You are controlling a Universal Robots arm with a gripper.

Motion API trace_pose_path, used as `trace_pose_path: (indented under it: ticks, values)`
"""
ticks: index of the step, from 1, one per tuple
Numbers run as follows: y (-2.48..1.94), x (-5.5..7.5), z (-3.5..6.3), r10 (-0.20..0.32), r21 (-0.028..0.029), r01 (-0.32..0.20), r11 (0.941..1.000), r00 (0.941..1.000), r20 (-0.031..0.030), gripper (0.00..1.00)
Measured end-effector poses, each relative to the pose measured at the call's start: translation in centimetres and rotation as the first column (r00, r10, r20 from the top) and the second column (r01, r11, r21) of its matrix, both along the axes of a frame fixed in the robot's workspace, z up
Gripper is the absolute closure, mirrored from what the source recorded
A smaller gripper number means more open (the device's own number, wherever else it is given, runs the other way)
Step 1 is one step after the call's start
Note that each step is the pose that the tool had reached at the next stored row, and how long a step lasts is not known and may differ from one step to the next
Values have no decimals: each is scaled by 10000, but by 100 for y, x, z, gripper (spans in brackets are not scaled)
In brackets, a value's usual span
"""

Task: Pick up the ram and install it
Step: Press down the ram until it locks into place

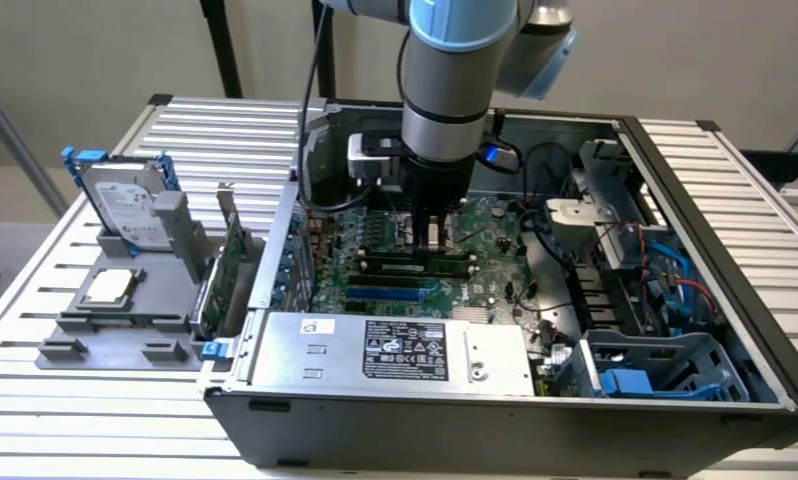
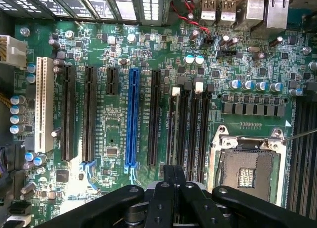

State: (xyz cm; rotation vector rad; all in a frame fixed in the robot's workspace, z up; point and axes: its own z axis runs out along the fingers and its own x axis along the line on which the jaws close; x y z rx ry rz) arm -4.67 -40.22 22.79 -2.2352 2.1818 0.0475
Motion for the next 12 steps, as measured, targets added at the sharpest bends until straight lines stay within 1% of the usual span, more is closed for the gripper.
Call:
trace_pose_path:
  ticks: [3,4,12]
  values:
    - [-1,0,134,0,-9,0,10000,10000,-11,89]
    - [-1,1,150,1,-10,-1,10000,10000,-14,89]
    - [-1,1,150,1,-10,-1,10000,10000,-14,89]
